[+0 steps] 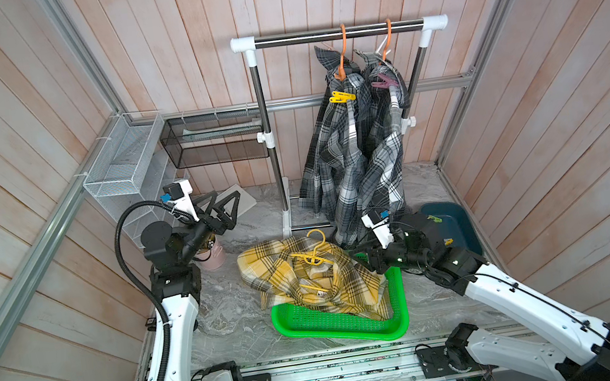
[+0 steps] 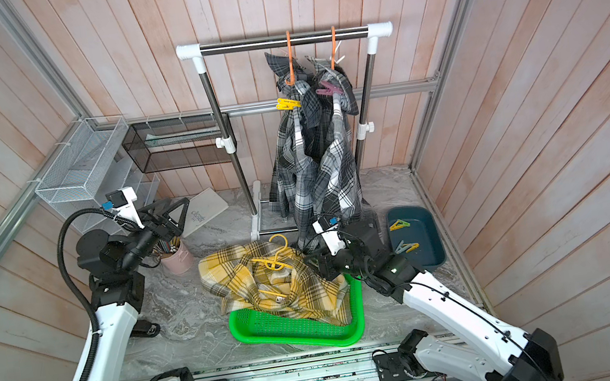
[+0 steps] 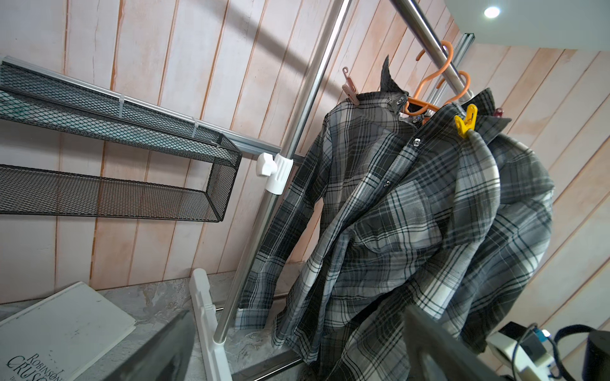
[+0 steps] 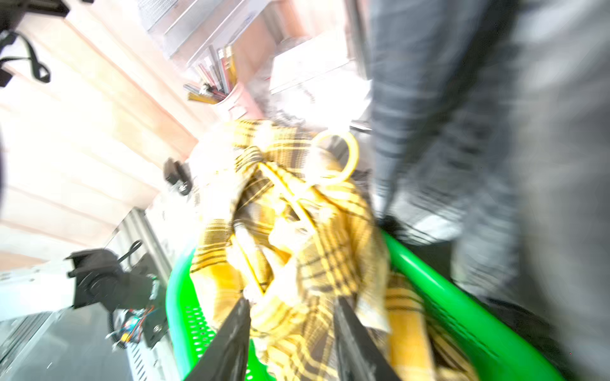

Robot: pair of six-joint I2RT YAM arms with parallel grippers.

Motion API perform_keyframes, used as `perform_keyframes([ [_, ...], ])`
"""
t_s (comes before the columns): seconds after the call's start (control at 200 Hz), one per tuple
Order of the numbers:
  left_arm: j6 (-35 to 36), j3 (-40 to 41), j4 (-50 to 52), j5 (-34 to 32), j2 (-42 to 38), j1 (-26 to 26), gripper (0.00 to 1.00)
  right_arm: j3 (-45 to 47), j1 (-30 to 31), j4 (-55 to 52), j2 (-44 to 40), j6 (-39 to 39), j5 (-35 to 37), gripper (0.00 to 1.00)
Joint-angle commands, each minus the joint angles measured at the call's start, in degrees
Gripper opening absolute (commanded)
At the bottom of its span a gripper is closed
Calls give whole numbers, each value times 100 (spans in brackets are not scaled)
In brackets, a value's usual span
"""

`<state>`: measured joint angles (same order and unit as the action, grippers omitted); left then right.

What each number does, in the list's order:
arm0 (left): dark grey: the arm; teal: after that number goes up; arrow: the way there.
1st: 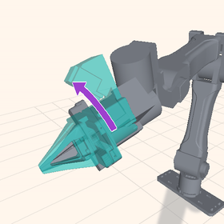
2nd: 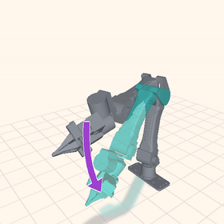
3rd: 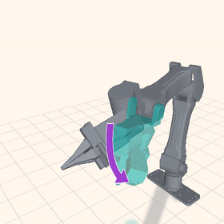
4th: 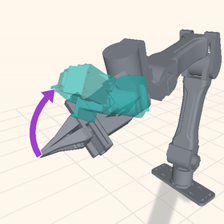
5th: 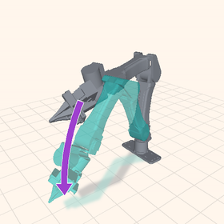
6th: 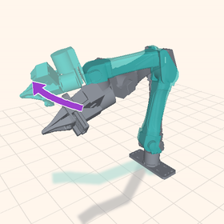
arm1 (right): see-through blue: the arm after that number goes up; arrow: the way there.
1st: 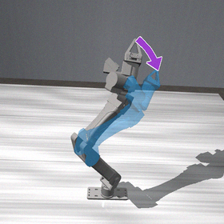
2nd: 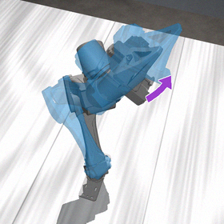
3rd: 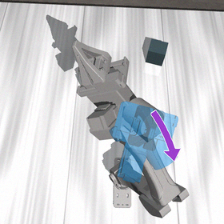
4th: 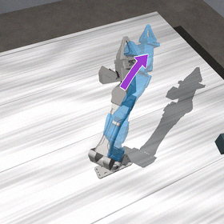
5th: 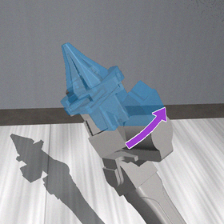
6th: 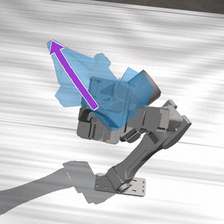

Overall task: Remove the clothespins securing long-sleeve shirts to the hanger
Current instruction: Remove the long-sleeve shirt from the hanger.

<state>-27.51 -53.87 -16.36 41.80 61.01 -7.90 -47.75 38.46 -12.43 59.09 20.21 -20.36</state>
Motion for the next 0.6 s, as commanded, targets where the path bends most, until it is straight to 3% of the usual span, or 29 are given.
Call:
perform_keyframes([
  [0.0, -86, 95, -191, 144, 9, -45, 100, 61, 59, 981, 306, 341, -229, 42],
  [0.275, -147, 159, -212, 188, -21, -120, 99, -371, 33, 1575, 1605, 647, 370, 42],
  [0.595, -203, 238, -236, 240, -50, -193, 100, -454, -537, 2532, 2466, 997, -307, 42],
])
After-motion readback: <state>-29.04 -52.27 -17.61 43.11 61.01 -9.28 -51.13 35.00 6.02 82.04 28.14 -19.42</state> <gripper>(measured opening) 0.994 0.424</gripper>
